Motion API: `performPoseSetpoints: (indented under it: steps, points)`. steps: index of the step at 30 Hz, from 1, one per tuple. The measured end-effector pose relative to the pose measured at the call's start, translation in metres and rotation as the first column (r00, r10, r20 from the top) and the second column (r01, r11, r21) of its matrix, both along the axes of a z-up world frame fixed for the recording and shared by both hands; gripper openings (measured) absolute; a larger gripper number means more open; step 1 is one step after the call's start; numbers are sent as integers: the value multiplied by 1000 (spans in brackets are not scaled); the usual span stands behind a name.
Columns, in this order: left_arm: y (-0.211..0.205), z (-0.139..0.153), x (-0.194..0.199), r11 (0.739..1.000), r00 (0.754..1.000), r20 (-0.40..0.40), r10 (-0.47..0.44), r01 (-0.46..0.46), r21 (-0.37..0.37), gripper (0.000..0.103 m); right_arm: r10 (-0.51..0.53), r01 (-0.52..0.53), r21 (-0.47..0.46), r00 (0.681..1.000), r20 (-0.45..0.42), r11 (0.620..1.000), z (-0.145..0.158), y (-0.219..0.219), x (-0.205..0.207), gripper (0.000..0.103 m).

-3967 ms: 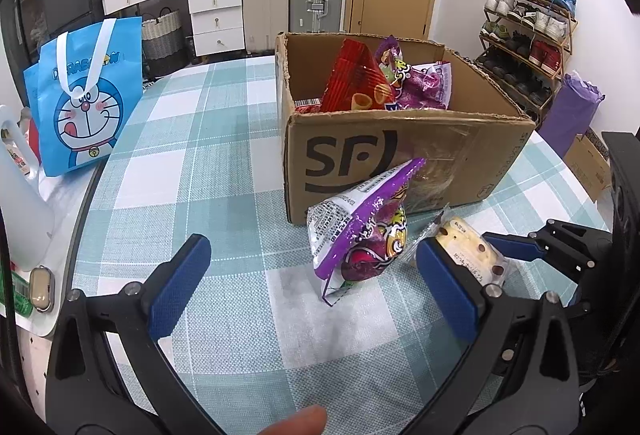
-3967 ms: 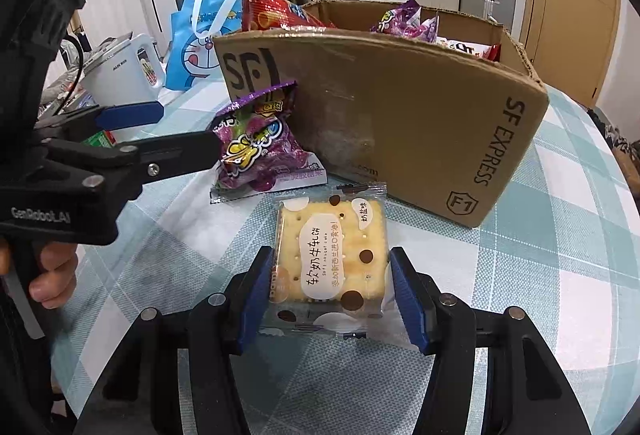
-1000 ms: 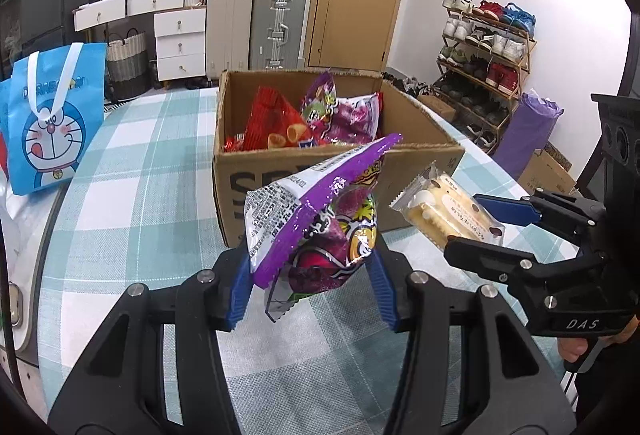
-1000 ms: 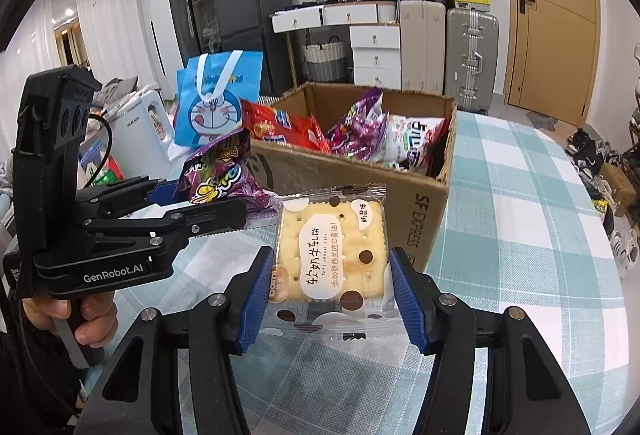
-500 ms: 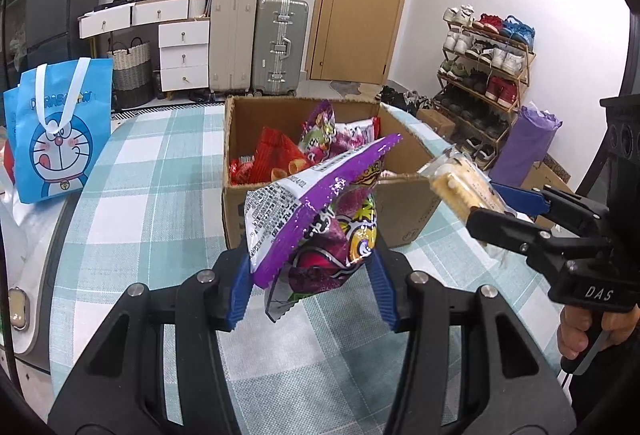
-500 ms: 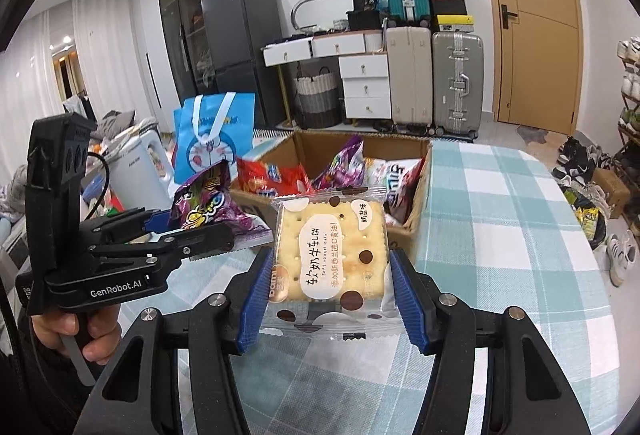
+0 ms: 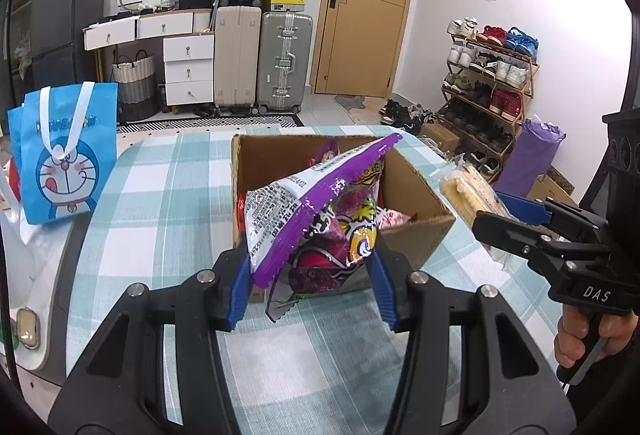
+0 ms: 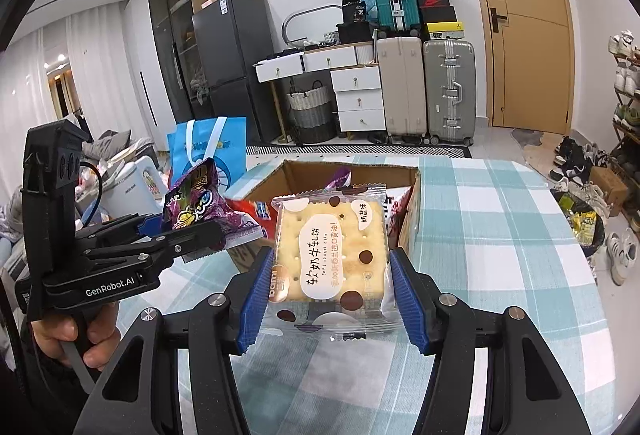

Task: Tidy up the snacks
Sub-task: 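Lift both held items and carry them over the open box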

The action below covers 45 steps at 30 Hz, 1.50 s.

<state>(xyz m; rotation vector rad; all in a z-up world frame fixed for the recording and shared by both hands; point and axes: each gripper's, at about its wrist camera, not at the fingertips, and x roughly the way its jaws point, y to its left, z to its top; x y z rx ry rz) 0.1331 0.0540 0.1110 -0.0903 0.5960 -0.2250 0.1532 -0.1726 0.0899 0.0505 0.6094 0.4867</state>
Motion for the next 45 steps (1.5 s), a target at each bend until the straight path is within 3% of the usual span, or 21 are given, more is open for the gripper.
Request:
performPoseSetpoints:
  steps: [9, 24, 45]
  points:
    - [-7, 27, -3, 1000, 1000, 14, 26, -26, 12, 48, -21, 21, 24, 1000, -5, 999, 5, 0, 20, 58]
    - [-18, 41, -10, 999, 999, 8, 38, -38, 29, 48, -34, 35, 42, 999, -15, 999, 3, 6, 31, 58]
    - [-32, 27, 41, 997, 998, -46, 38, -34, 71, 47, -26, 29, 44, 998, -63, 999, -8, 19, 48, 58]
